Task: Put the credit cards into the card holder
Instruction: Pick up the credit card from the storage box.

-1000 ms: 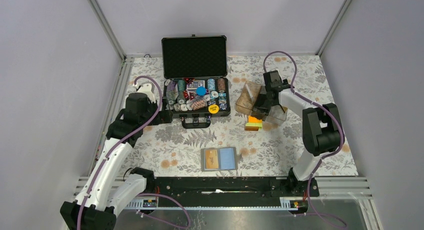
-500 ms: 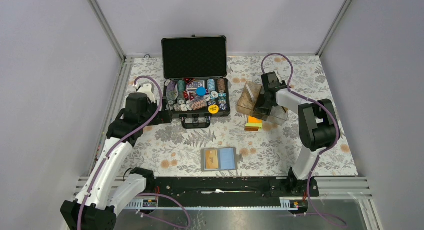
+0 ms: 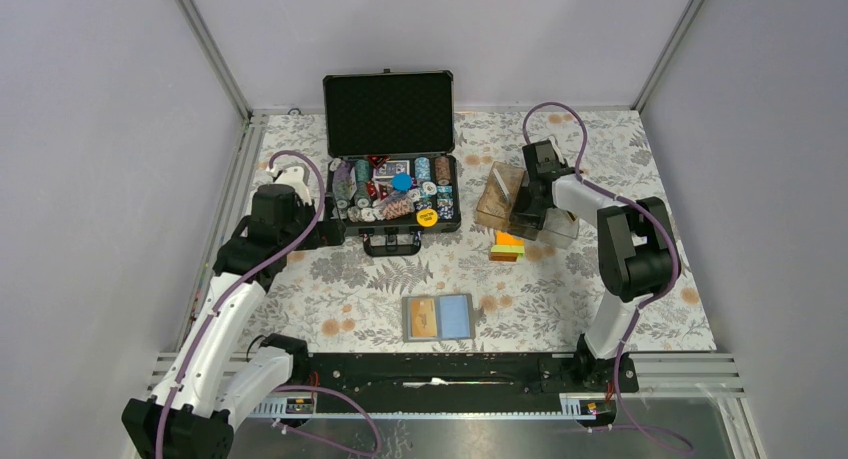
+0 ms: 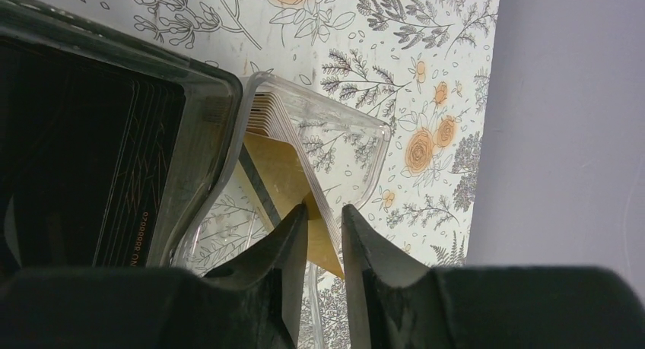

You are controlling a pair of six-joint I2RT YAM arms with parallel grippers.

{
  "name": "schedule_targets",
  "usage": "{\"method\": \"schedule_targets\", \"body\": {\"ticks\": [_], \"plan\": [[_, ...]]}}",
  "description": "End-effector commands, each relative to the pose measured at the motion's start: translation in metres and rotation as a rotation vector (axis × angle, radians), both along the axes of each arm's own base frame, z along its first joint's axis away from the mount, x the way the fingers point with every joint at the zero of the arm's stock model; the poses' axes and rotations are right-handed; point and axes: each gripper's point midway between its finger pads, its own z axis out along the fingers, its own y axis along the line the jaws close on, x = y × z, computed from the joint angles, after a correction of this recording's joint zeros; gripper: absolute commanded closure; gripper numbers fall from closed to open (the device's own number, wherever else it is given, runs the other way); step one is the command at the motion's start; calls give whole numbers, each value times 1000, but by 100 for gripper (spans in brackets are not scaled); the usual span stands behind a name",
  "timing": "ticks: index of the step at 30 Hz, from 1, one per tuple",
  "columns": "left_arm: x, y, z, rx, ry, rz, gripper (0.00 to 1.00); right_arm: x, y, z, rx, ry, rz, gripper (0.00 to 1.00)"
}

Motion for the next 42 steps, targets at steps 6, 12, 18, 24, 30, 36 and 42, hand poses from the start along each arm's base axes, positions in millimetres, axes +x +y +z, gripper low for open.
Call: {"method": "schedule_targets", "body": {"ticks": [6, 12, 18, 24, 30, 36, 42], "plan": [[6, -7, 4, -25, -27, -33, 1, 9, 1, 33, 24, -75, -20, 76], [5, -8, 3, -30, -24, -39, 1, 9, 3, 21, 28, -39, -14, 76], [5, -8, 3, -32, -23, -40, 1, 9, 6, 17, 41, -28, -7, 63], [4, -8, 2, -33, -22, -43, 1, 12, 8, 8, 39, -3, 7, 59], [4, -8, 2, -33, -22, -43, 1, 15, 8, -1, 31, 20, 11, 57], [4, -9, 1, -34, -20, -44, 1, 14, 3, -6, -4, 37, -1, 52], [4, -8, 1, -33, -19, -43, 1, 14, -7, -2, -52, 29, -33, 54]]}}
